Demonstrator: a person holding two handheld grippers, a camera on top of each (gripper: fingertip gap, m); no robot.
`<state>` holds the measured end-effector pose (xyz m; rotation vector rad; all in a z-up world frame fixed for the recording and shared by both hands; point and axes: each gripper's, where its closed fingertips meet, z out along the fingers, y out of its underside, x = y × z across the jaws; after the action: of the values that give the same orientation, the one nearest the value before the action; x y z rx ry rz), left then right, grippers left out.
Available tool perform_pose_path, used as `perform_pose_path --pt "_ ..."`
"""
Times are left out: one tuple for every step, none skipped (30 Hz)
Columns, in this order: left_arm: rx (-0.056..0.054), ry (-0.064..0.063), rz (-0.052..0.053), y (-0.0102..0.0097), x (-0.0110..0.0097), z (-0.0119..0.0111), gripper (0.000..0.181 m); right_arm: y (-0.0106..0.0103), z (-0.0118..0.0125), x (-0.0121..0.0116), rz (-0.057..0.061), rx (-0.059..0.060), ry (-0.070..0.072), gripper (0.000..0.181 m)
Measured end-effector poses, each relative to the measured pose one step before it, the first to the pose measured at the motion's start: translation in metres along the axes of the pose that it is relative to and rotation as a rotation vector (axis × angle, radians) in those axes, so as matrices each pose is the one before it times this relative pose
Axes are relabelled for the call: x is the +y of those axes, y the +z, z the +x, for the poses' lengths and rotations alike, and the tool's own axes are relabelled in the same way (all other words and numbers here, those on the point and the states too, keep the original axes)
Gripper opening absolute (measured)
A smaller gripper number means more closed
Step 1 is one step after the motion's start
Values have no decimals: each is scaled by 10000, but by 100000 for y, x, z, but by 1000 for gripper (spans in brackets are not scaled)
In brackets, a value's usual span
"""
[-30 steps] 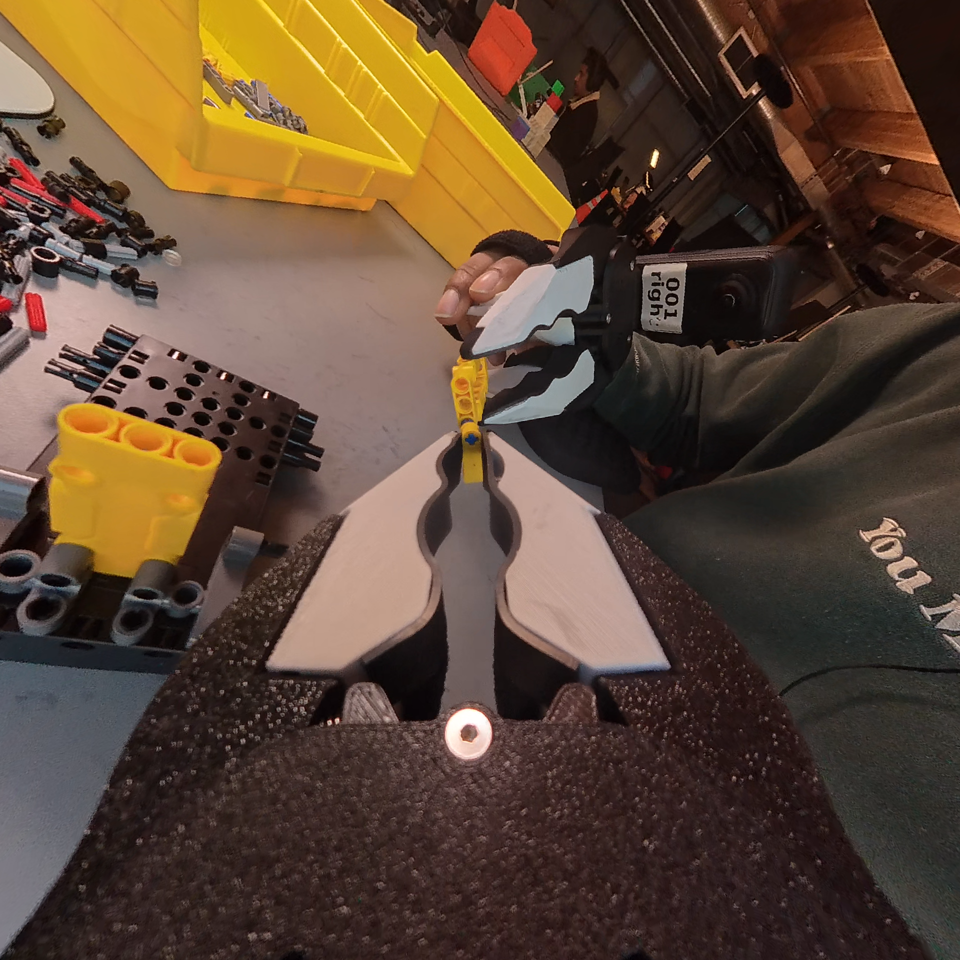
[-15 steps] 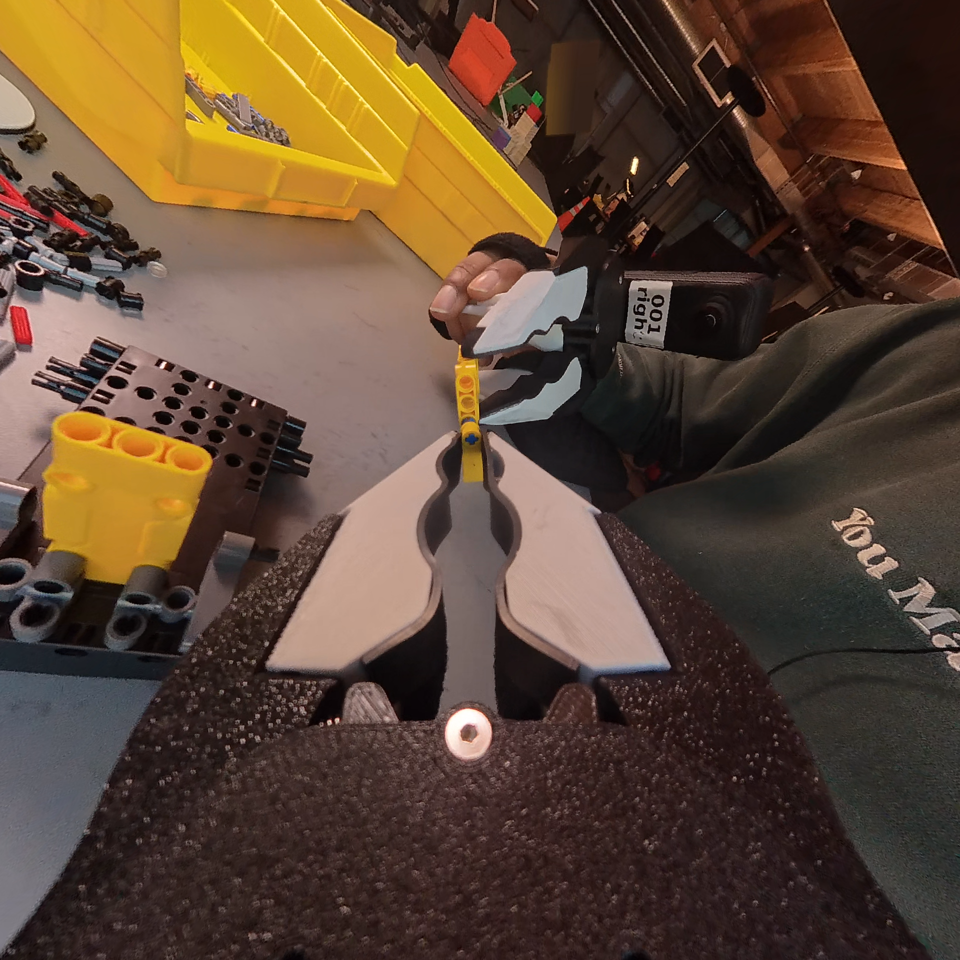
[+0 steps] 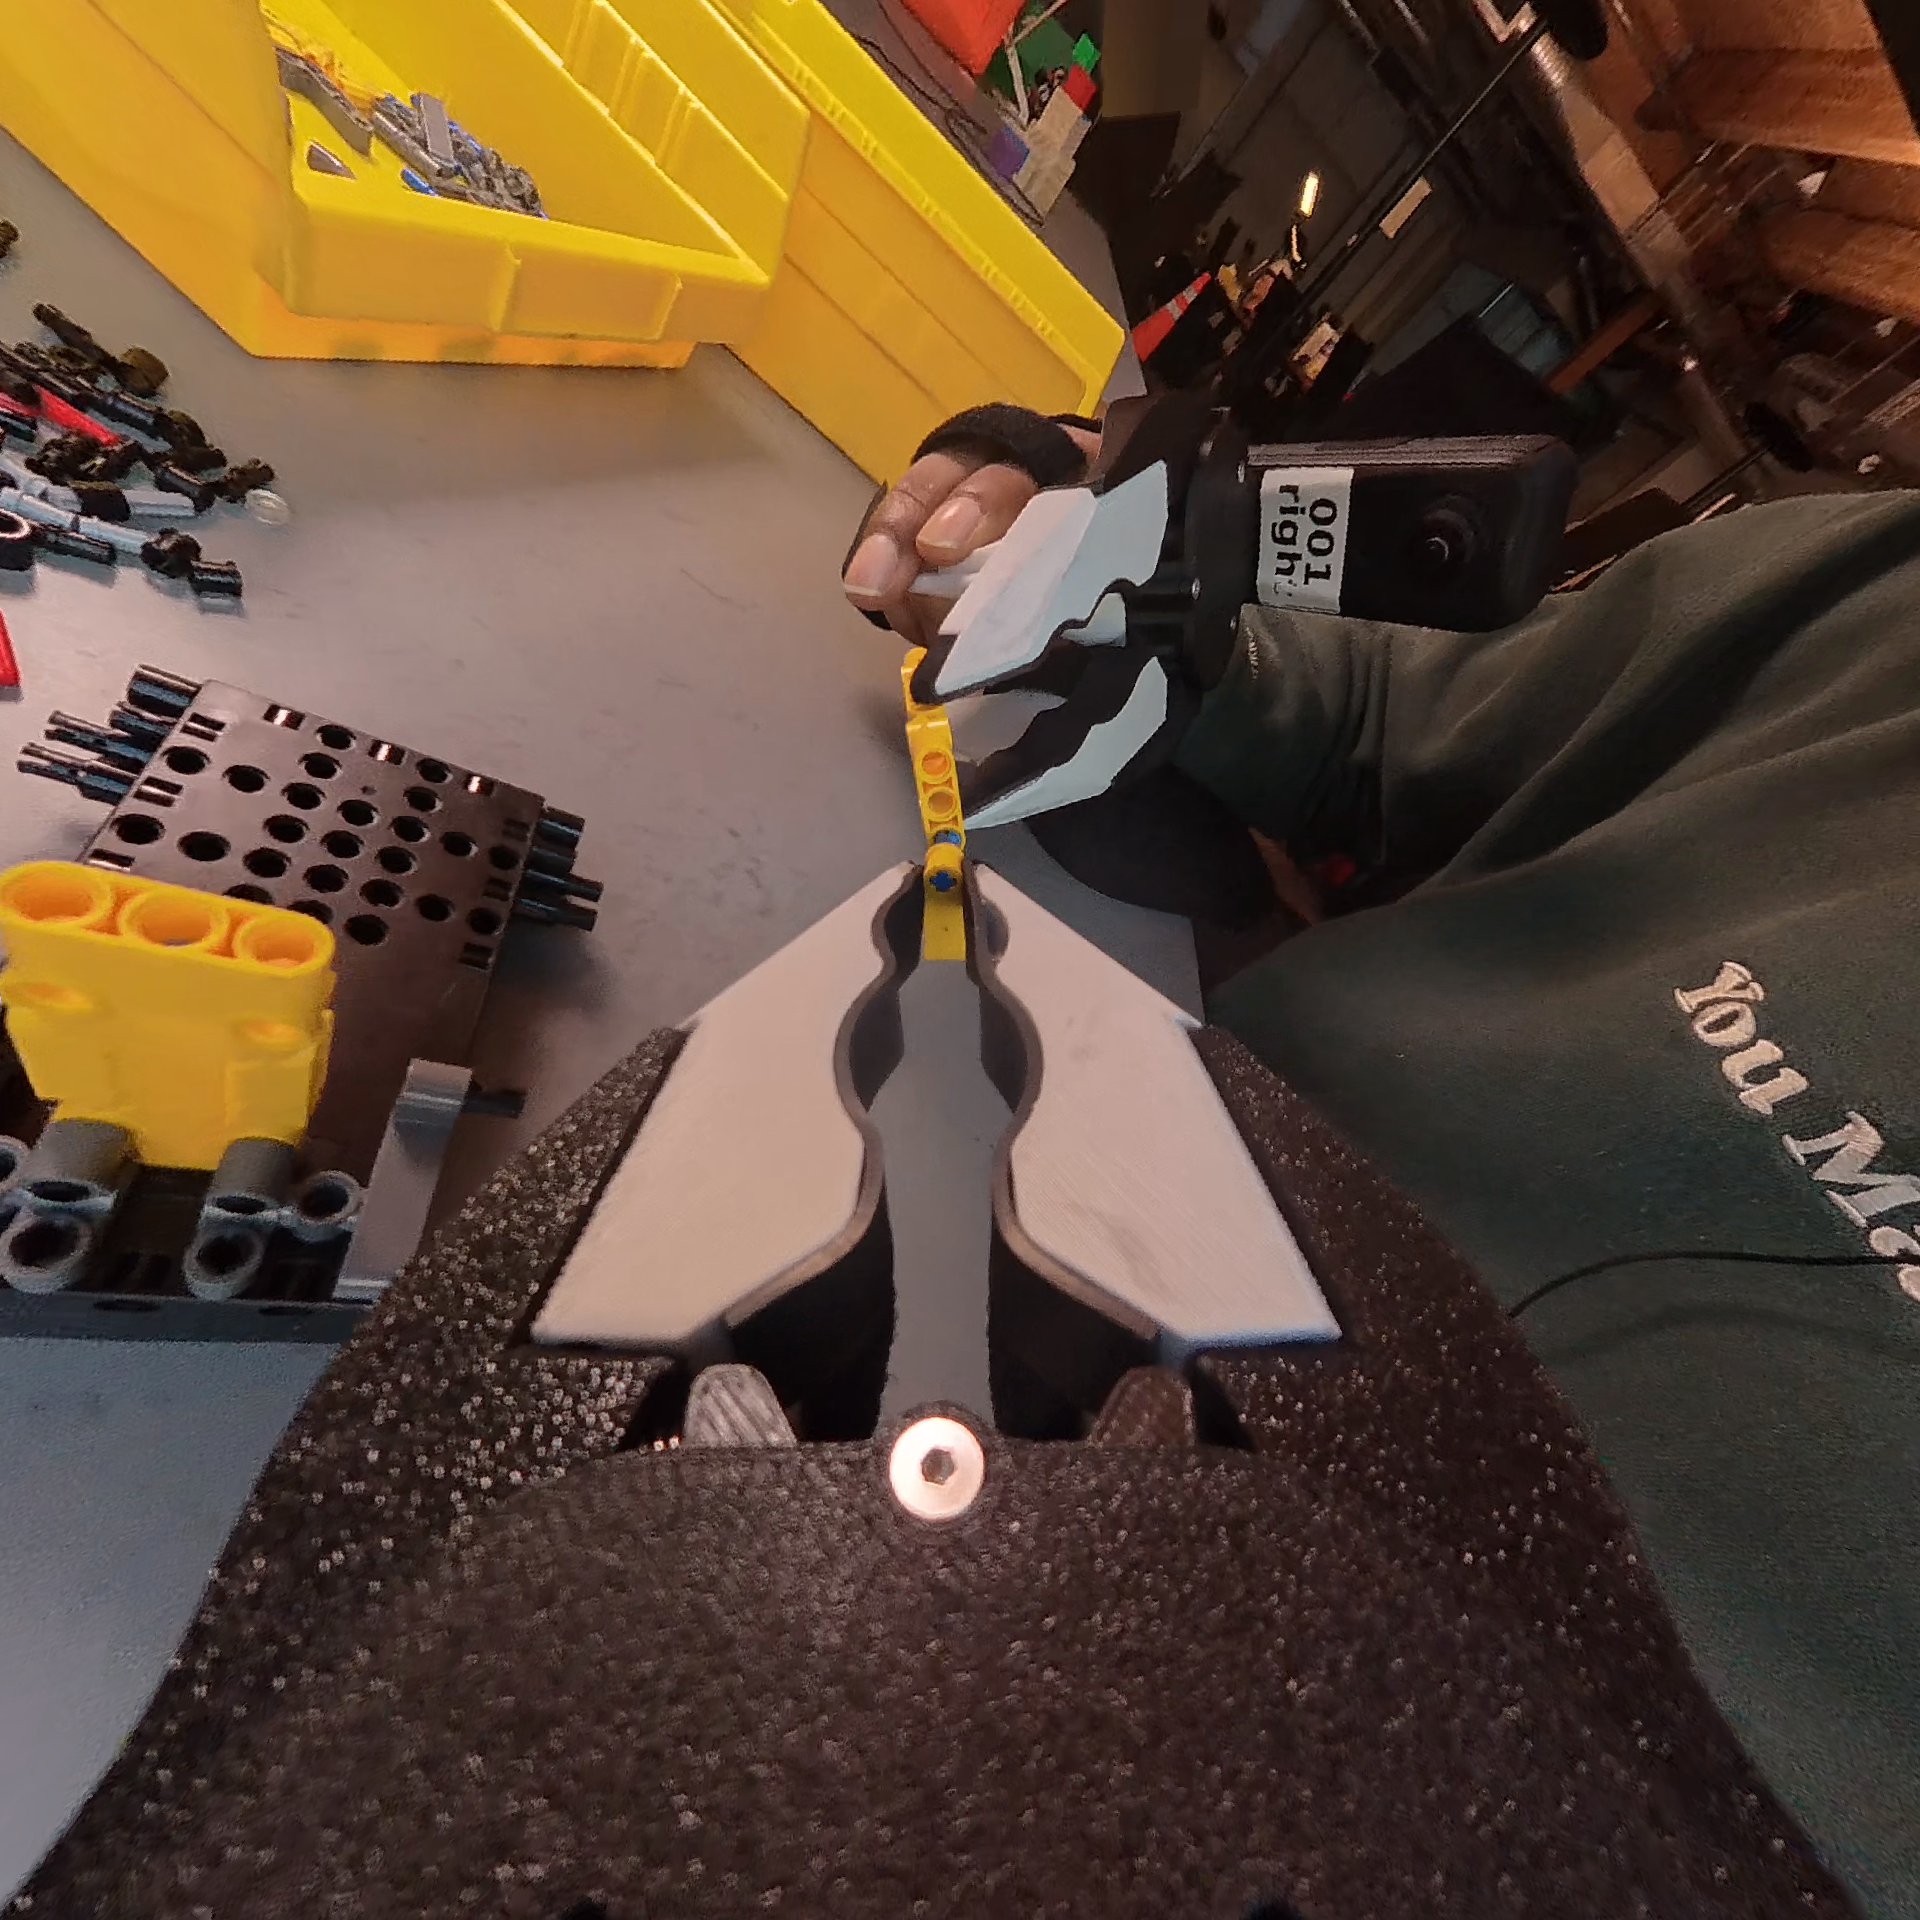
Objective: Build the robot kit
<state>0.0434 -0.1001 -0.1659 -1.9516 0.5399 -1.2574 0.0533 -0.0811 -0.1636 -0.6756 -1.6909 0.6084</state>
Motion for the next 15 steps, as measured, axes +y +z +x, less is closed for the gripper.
perform_pose_path --pt "-109 75 -100 50 109 -41 6 -24 -48 15 -14 -31 -49 23" --pt "-151 57 -97 48 135 -129 6 12 -103 43 -37 -25 -47 23" --pt "-155 68 -77 41 109 -127 6 71 -80 147 -85 4 -69 23" --pt "-136 76 -59 43 72 -87 6 37 -72 98 -35 -9 -22 23" --pt "-149 97 -46 33 42 -88 6 28 -25 83 -34 -11 47 23" --pt "-200 147 -48 31 27 -120 6 20 -5 61 -32 -8 -7 23" --pt "-358 230 -97 57 78 -288 6 34 -3 66 -60 3 -40 23" --pt "-466 311 -197 130 206 -384 6 60 -153 -265 98 -65 7 23" --pt "-368 289 -175 124 172 -266 6 132 -190 -227 -2 -43 -120 23" --pt "-134 128 -3 -21 -32 -96 6 103 16 21 -131 98 -276 23" --pt "72 -43 84 -110 -130 -1 6 43 85 89 -95 85 -133 23" --pt "132 -87 43 -51 -22 43 6 31 -1 4 7 -18 93 23" --pt "140 -41 22 -34 4 76 6 1 -20 4 20 -22 40 23" --pt "212 -46 68 -75 -87 187 6 -69 26 -39 74 -18 54 23" --pt "292 -120 143 -136 -195 260 6 -124 116 -133 154 -4 173 23"
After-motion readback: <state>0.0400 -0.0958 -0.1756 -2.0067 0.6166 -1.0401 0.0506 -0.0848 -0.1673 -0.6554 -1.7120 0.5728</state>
